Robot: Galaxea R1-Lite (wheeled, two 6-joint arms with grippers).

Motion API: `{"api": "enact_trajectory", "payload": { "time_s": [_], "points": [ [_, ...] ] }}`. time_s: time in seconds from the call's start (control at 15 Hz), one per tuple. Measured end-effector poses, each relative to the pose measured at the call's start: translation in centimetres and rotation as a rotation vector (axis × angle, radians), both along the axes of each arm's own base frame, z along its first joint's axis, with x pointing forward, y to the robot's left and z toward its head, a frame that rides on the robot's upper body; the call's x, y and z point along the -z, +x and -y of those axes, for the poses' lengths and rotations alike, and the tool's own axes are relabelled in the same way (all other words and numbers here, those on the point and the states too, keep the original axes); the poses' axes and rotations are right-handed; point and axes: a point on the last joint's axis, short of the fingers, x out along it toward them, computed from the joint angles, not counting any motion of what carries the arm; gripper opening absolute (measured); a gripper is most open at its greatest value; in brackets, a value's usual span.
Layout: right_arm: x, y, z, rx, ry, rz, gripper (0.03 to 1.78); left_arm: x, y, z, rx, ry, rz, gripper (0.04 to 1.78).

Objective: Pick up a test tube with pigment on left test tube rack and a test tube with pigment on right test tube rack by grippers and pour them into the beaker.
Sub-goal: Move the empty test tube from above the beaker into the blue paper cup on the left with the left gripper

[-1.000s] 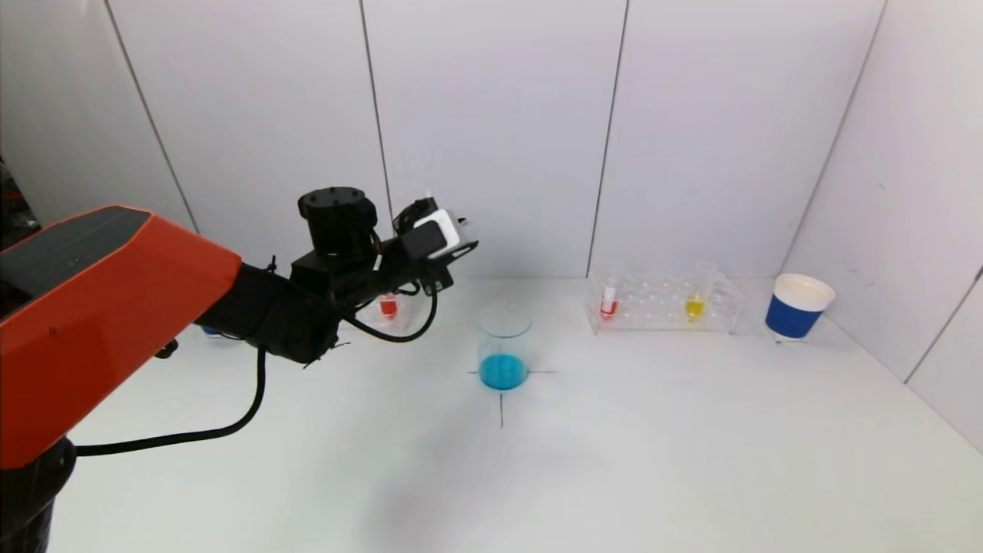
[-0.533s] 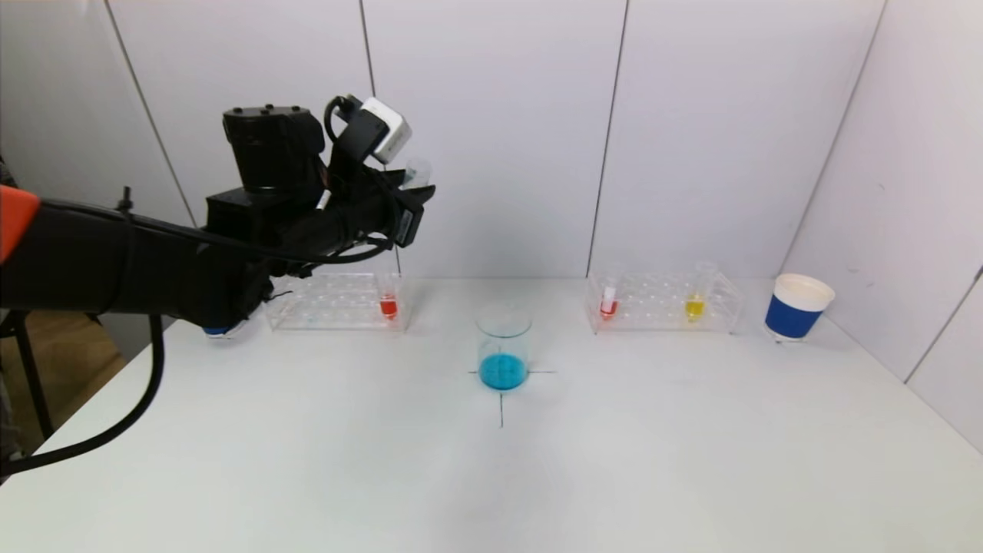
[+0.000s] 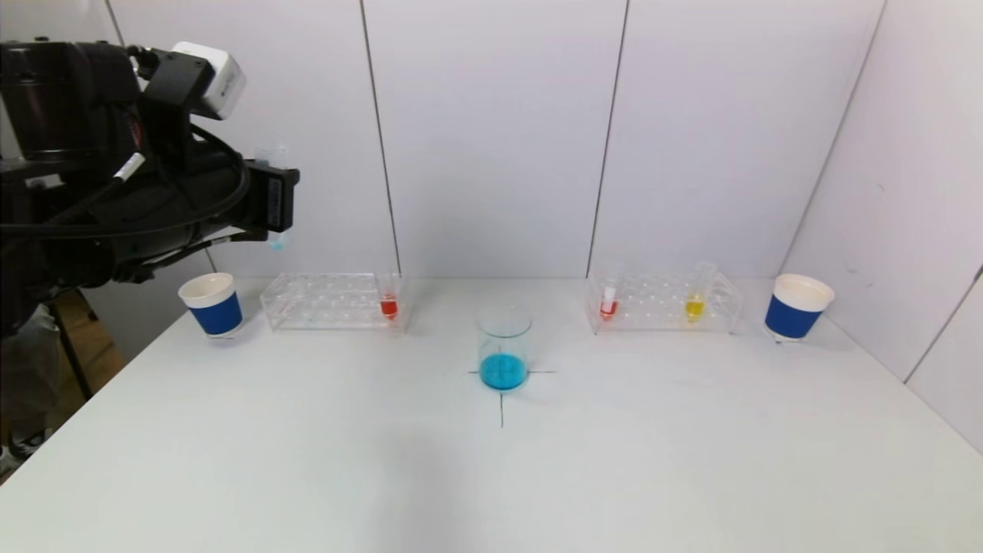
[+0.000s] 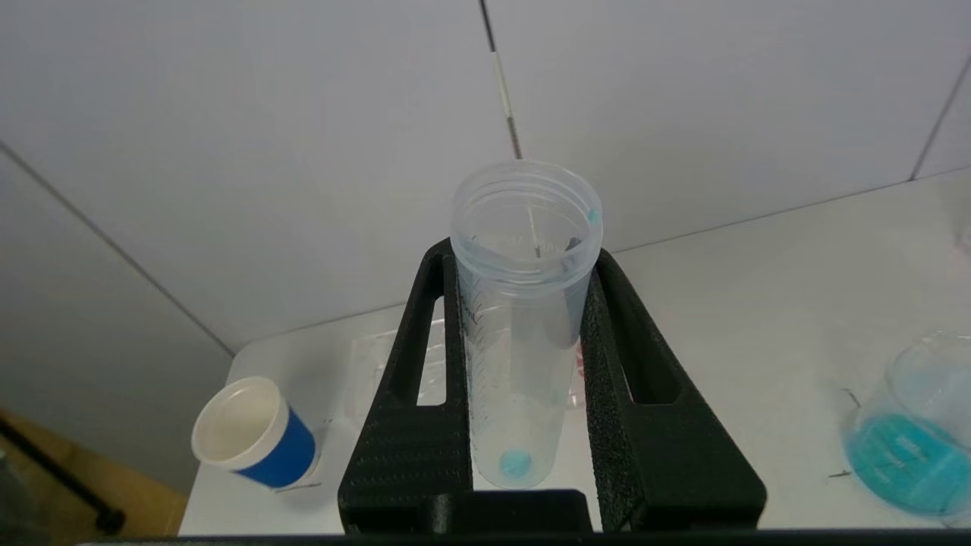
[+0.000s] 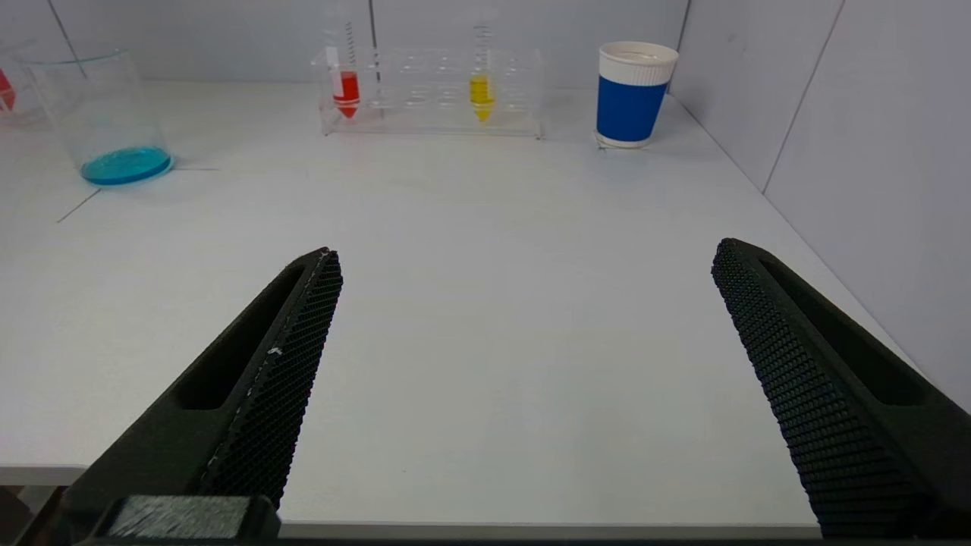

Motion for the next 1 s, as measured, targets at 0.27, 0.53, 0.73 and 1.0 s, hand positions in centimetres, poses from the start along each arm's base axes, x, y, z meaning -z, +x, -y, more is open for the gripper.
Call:
{"api": "enact_trajectory", "payload": {
  "time_s": [0.27, 0.53, 0.73, 1.0],
  "points": [
    [0.0, 0.0, 0.0, 0.0, 0.0, 0.0, 1.77, 0.9, -2.1, -3.8, -0.135, -0.056, -0.024, 0.44],
    [0.0, 0.0, 0.0, 0.0, 0.0, 0.0, 1.77, 2.0, -2.3, -6.6, -0.243, -0.144, -0.047, 0.44],
    [0.0, 0.0, 0.0, 0.0, 0.0, 0.0, 1.77, 3.0, -1.1, -7.6, -0.288, -0.187, -0.074, 0.44],
    [0.0, 0.0, 0.0, 0.0, 0.0, 0.0, 1.77, 4.6, 2.2, -9.6, -0.332, -0.209, -0.037, 0.44]
  ]
}}
